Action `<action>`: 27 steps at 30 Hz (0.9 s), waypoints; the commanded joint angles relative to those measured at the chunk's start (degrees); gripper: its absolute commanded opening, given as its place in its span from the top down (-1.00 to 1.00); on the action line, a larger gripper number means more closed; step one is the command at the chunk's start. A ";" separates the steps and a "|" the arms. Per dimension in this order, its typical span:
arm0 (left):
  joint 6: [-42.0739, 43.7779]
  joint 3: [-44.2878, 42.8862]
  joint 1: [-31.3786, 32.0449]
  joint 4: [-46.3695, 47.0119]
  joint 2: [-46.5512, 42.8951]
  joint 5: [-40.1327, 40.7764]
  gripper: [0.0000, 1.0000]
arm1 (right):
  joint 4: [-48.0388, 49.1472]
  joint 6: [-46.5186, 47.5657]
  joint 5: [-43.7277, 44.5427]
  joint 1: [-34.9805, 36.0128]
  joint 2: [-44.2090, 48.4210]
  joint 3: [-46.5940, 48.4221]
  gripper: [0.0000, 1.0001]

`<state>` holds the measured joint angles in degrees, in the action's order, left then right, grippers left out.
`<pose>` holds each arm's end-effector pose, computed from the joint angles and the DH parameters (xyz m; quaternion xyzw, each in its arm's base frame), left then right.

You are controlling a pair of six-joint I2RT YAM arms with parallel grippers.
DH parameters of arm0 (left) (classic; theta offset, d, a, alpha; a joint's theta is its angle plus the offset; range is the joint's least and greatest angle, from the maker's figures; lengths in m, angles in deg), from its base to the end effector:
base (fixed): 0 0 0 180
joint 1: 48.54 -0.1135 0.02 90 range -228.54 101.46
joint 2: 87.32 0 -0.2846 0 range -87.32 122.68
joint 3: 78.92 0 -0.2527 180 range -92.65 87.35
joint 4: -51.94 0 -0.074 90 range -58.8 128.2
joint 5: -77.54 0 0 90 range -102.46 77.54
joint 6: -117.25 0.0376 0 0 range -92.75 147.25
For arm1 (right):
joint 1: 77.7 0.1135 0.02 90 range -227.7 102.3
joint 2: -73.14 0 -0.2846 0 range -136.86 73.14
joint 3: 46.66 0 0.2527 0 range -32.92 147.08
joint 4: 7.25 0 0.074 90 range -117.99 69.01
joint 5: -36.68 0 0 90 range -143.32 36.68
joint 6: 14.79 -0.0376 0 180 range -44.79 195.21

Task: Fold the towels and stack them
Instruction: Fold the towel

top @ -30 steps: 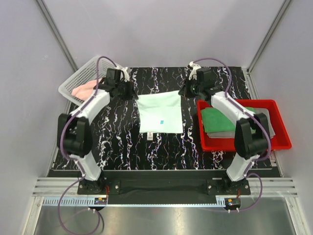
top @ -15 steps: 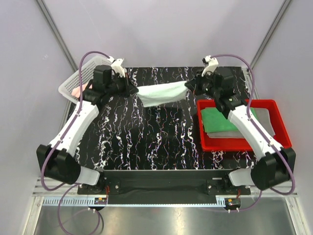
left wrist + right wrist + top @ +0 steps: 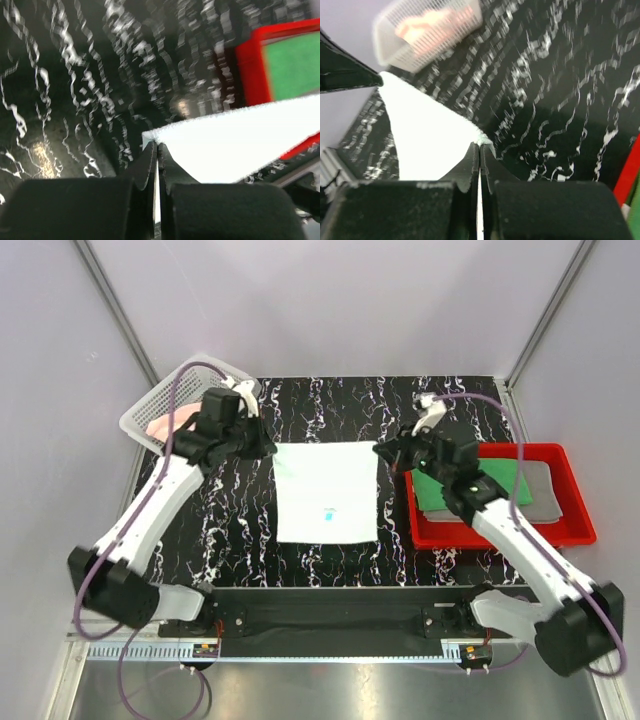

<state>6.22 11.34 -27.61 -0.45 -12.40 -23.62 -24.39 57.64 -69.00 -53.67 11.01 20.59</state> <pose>0.2572 -0.1062 0.3853 0.0422 0.8929 -0.2389 0.3793 0.2209 0.1096 0.3647 -0.1291 0.7639 0.3205 0.5450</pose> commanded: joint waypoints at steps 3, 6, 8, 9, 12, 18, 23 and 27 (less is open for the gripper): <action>-0.15 3.85 -4.30 6.71 11.90 -1.03 1.00 | 16.57 -0.99 3.99 0.23 -16.04 -4.83 1.00; 1.34 -0.25 -7.03 12.53 22.70 -5.70 1.00 | 22.28 -0.28 5.31 -0.04 -28.16 -0.53 1.00; 2.31 -4.65 -7.83 12.99 28.85 -6.94 1.00 | 22.04 0.16 5.92 -0.39 -34.17 5.59 1.00; 3.01 -10.33 -8.35 11.86 35.15 -8.60 1.00 | 21.34 0.51 5.67 -0.65 -39.33 7.98 1.00; 4.25 -17.75 -8.62 9.65 42.74 -10.46 0.90 | 16.42 1.30 6.71 -1.36 -46.75 16.43 0.87; 7.41 -31.65 -8.98 0.52 47.87 -3.27 0.18 | 6.93 2.88 12.86 -1.88 -49.06 23.82 0.04; 4.62 -19.59 -8.97 2.60 38.22 -1.75 0.17 | -5.98 0.70 12.61 -1.80 -44.15 25.06 -0.09; 1.44 -5.08 -6.44 6.66 28.73 -4.92 0.21 | -13.73 -1.33 6.13 -1.27 -41.42 23.39 0.10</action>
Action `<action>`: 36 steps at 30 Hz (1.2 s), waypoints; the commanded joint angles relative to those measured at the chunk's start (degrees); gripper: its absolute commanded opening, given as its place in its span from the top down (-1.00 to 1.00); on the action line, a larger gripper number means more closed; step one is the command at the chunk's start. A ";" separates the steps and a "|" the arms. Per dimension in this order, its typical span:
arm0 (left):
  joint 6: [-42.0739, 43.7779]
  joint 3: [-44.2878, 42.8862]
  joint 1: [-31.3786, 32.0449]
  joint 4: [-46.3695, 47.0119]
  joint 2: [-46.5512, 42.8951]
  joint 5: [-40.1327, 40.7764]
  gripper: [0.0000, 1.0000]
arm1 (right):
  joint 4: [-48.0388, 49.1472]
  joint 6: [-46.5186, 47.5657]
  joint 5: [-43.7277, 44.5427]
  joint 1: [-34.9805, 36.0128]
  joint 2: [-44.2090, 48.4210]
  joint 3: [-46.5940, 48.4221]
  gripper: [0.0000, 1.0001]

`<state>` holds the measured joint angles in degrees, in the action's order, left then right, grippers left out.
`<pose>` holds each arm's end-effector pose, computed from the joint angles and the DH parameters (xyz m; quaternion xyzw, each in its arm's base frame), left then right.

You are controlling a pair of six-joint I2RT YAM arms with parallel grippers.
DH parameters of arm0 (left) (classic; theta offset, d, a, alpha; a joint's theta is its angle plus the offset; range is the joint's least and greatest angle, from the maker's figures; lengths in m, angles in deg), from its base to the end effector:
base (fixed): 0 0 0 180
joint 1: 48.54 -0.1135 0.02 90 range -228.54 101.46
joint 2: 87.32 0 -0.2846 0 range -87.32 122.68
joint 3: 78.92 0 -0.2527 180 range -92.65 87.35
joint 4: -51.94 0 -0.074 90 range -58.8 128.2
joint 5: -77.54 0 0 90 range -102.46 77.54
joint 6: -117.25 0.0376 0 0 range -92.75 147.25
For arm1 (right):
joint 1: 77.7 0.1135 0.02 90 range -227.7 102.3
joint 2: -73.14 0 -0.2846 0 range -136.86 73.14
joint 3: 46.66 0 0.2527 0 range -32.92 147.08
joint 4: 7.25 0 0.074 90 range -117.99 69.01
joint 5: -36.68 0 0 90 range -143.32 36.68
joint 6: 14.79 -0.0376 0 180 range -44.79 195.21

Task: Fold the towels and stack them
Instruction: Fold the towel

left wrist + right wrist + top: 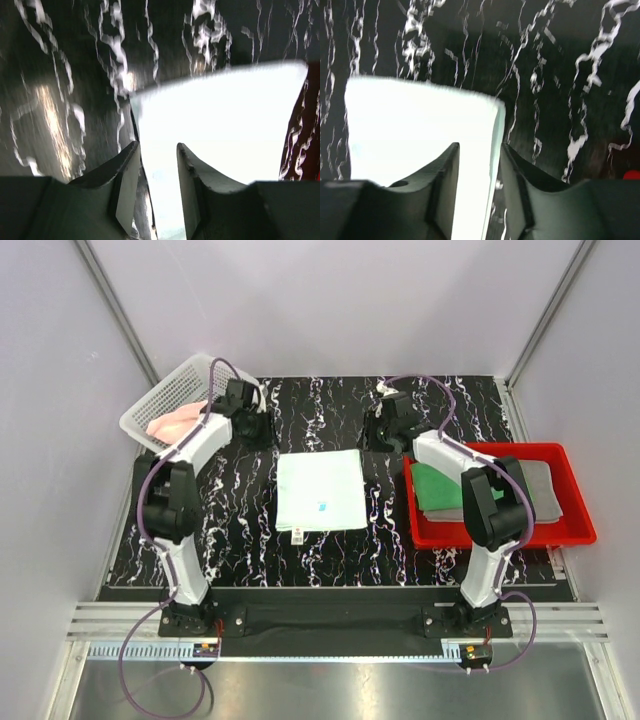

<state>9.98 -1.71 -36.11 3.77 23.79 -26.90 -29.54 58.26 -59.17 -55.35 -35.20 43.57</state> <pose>0.4213 -0.1025 0.2504 -0.0039 0.9506 -0.1896 0.2456 0.4005 0.1688 0.2329 -0.0641 0.9046 0.1845 0.3789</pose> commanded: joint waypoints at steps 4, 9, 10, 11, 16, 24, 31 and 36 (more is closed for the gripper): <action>-4.60 16.53 5.94 2.09 -12.14 -1.73 0.25 | -13.05 -3.09 -11.19 1.11 5.33 -2.83 0.20; -7.94 27.77 9.37 7.89 -16.80 -2.97 0.36 | -12.28 -4.49 -12.52 2.43 6.03 -8.10 0.50; -8.21 28.75 9.72 8.85 -16.89 -3.14 0.37 | -11.66 -4.58 -12.78 2.87 6.12 -8.98 0.54; -8.56 29.46 10.16 9.64 -16.89 -3.23 0.39 | -11.40 -4.67 -12.96 3.22 6.38 -10.82 0.60; -9.53 34.29 11.39 12.28 -17.41 -2.26 0.44 | -10.00 -5.55 -12.17 3.75 7.69 -16.97 0.74; -9.71 32.64 12.62 10.18 -19.43 0.46 0.43 | -12.45 -4.41 -10.76 3.84 10.33 -16.37 0.77; -11.37 34.29 15.52 12.27 -23.66 -4.46 0.43 | -13.86 -5.37 -14.63 4.63 13.59 -14.52 0.77; -12.87 40.18 17.19 17.99 -22.78 -7.54 0.44 | -8.78 -6.87 -18.58 4.63 13.33 -18.03 0.78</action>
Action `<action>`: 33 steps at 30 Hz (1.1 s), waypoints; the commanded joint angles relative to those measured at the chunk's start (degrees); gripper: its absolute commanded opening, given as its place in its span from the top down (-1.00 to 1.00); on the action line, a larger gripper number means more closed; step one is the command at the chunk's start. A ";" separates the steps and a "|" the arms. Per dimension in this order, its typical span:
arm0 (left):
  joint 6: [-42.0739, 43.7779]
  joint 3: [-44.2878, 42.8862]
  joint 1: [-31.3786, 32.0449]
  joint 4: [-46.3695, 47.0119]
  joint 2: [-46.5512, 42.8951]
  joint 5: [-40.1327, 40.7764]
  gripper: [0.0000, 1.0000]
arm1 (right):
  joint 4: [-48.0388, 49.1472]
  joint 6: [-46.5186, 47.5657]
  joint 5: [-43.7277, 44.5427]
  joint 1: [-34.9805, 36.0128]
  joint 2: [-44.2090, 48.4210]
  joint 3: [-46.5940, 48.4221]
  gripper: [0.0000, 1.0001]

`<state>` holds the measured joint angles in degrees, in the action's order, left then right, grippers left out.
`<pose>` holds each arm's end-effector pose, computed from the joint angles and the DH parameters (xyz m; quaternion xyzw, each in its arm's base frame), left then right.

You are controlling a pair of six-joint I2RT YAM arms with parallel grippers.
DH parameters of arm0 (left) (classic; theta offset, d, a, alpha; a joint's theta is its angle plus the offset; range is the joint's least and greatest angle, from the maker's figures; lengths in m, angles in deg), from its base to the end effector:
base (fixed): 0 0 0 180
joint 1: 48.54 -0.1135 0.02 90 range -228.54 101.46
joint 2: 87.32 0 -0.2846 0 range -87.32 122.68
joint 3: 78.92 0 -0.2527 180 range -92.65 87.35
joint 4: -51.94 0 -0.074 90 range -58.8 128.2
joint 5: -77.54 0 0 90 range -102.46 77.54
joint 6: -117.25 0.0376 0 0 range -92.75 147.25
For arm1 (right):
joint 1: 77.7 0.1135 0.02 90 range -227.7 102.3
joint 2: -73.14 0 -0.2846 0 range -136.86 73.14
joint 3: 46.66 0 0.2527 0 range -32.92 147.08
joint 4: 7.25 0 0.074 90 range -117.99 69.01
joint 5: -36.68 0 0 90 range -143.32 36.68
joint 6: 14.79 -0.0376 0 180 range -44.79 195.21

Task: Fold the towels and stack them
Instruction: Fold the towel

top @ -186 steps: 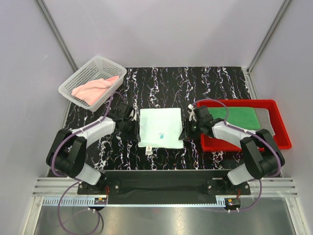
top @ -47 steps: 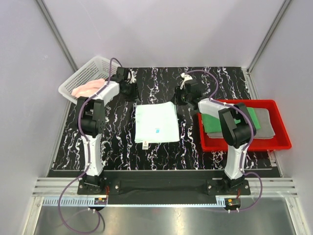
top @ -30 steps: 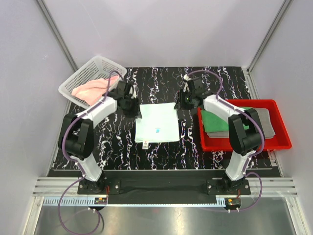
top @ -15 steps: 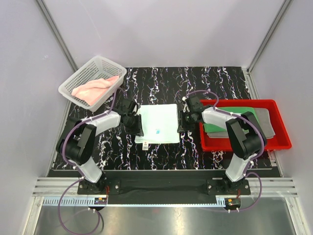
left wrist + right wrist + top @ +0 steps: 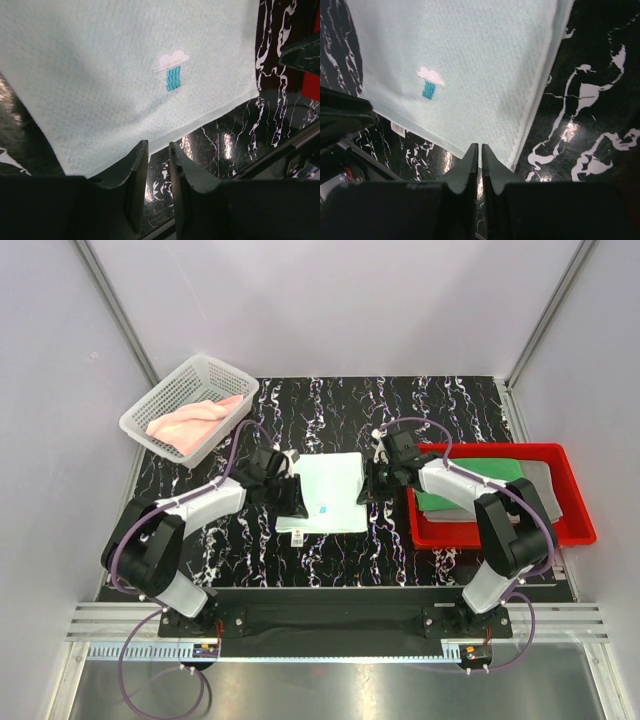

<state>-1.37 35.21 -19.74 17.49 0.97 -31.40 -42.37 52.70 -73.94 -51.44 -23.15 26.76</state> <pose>0.2614 -0.1576 0.2098 0.0484 0.9454 -0.2734 0.1709 0.3008 0.1631 0.2056 -0.0803 0.9436 0.2687 0.1760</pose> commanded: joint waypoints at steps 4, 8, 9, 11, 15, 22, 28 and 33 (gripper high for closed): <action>-2.23 7.04 1.52 7.43 1.18 -2.07 0.46 | 7.24 -1.14 -3.91 0.63 -0.99 -5.80 0.81; -2.40 8.98 1.61 8.58 2.23 -1.10 0.49 | 7.32 -0.97 -0.56 0.72 -1.80 -7.38 0.86; -2.32 9.16 1.79 8.67 2.24 -1.10 0.49 | 6.98 -0.88 -0.21 0.81 -1.71 -7.56 0.86; -2.40 9.34 1.79 8.58 1.71 -0.93 0.50 | 6.36 -0.62 1.19 0.72 -0.66 -7.47 0.86; -2.67 6.54 1.79 6.04 -0.31 -1.19 0.47 | 2.33 0.35 2.52 0.72 1.80 -4.94 0.82; 5.39 -14.08 -4.16 -7.84 1.43 1.12 0.25 | -3.66 11.92 1.93 -2.43 -0.37 8.50 0.36; 10.59 -28.53 -15.25 -9.62 13.99 -10.59 0.49 | -16.04 26.07 -1.60 -5.08 -13.80 30.21 0.06; 19.99 -41.71 -16.14 -16.37 22.35 -4.45 0.14 | -24.48 34.18 -3.98 -6.39 -23.58 44.70 -0.20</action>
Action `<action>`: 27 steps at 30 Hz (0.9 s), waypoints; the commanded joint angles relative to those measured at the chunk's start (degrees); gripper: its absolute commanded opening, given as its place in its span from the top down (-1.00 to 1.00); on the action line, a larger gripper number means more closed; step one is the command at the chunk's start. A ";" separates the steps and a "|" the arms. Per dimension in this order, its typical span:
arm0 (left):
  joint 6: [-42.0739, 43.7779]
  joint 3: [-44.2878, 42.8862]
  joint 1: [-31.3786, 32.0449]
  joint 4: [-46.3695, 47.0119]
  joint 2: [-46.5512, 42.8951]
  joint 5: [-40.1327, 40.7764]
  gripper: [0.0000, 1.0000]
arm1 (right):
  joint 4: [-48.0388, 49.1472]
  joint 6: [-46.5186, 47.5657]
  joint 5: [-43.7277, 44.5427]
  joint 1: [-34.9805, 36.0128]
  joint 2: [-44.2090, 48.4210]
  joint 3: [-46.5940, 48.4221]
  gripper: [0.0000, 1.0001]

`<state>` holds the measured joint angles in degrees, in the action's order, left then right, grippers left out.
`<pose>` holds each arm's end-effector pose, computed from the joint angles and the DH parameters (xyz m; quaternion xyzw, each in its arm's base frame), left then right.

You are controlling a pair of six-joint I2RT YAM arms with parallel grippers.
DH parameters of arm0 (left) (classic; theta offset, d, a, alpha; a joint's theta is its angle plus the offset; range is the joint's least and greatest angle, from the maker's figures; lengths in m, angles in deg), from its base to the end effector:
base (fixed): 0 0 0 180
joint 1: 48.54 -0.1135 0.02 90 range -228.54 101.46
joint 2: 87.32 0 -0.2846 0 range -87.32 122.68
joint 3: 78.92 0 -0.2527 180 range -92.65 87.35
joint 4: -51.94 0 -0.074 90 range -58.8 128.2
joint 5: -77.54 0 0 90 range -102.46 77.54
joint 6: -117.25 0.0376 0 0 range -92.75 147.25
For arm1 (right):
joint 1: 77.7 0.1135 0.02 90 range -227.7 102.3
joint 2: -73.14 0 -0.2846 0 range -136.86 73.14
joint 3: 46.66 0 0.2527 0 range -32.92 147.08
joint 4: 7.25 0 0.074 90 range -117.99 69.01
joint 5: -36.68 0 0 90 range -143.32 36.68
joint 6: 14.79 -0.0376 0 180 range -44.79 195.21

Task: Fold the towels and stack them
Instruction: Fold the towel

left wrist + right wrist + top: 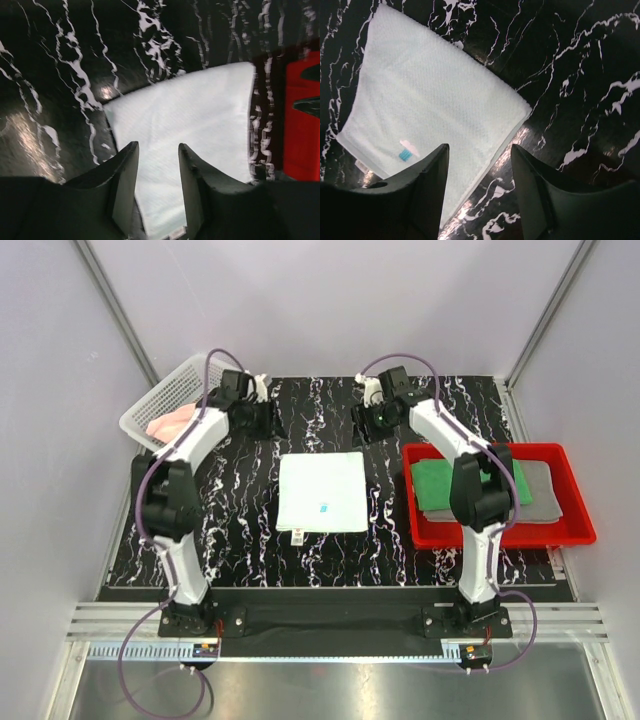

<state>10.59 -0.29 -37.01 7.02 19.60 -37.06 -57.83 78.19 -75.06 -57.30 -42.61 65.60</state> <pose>0.4115 -0.0999 0.2779 0.0308 0.9218 -0.2749 0.2716 0.4261 0.1733 0.2663 -0.2462 0.9030 0.2232 0.2722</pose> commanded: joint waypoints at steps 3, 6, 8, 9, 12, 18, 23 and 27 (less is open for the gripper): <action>14.37 -11.23 0.95 -10.55 9.61 2.89 0.09 | -10.62 11.34 -6.55 -2.38 -8.52 11.07 -0.25; 19.20 -14.48 0.86 -12.32 14.63 4.30 0.03 | -13.34 15.02 -7.53 -2.91 -13.70 15.89 -0.29; 20.35 -16.24 0.69 -13.02 17.69 5.26 0.03 | -14.92 16.78 -7.09 -2.91 -15.56 18.36 -0.30; 21.58 -16.69 0.60 -13.20 18.41 5.18 0.02 | -15.19 18.36 -7.18 -3.00 -16.96 18.98 -0.30; 22.99 -18.53 0.34 -13.64 21.22 5.00 0.02 | -15.80 20.82 -7.88 -3.35 -19.68 20.83 -0.29; 25.27 -22.13 0.16 -15.66 25.62 5.26 0.03 | -18.00 22.94 -9.20 -4.32 -25.92 26.98 -0.16; 25.63 -24.07 0.16 -16.28 26.86 7.28 0.07 | -18.62 23.30 -9.47 -4.85 -29.01 30.23 0.37; 26.68 -25.30 0.16 -16.98 27.38 8.08 0.09 | -21.95 24.61 -11.04 -4.94 -31.73 34.28 0.63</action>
<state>34.98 -23.09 -36.59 -9.00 45.85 -31.16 -76.89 100.66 -84.48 -62.00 -72.49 96.22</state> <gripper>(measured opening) 0.458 0.204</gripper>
